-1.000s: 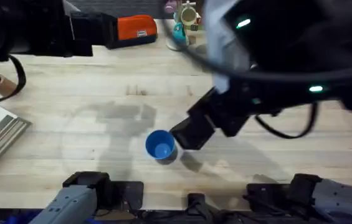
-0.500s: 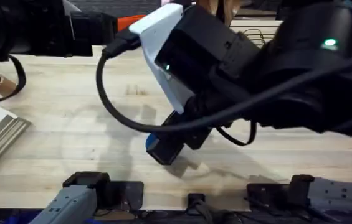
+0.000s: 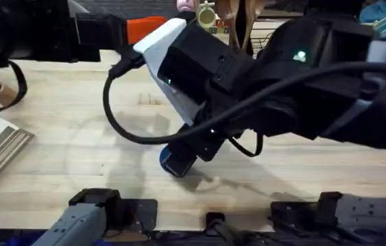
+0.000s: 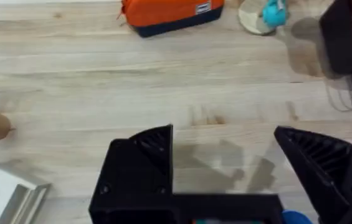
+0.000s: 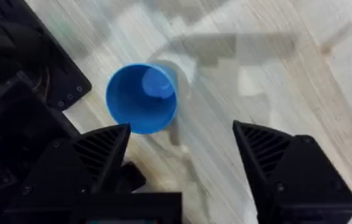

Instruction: Pick up the cup on the table and put them onto the rack.

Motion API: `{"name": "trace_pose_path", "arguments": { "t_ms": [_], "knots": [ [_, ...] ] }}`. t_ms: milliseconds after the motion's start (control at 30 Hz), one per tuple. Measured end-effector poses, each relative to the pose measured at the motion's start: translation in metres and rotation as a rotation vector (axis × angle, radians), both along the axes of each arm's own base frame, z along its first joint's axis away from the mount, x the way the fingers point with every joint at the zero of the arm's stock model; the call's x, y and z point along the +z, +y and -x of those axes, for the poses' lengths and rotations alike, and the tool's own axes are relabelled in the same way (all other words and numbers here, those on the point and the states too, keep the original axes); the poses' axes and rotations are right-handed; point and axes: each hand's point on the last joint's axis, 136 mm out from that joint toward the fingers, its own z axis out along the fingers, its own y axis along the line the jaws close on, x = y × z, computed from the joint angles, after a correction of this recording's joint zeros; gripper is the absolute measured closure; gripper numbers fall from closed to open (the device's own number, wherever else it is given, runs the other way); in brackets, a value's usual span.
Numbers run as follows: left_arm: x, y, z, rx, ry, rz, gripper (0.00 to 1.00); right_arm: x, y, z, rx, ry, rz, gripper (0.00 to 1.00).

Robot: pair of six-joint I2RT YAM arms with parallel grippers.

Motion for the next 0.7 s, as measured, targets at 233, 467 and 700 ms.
{"name": "trace_pose_path", "arguments": {
  "t_ms": [233,467,700],
  "knots": [
    [0.000,0.016,0.000,0.069,0.000,-0.062,0.008,0.002,0.004,-0.002,0.001,-0.010,-0.016,0.009],
    [0.000,0.044,0.002,0.181,0.003,-0.081,0.008,0.002,0.003,-0.005,-0.002,-0.025,-0.012,0.008],
    [0.000,0.076,0.009,0.309,0.009,-0.090,0.008,-0.010,0.005,-0.011,-0.011,-0.032,0.025,0.009]
  ]
}}
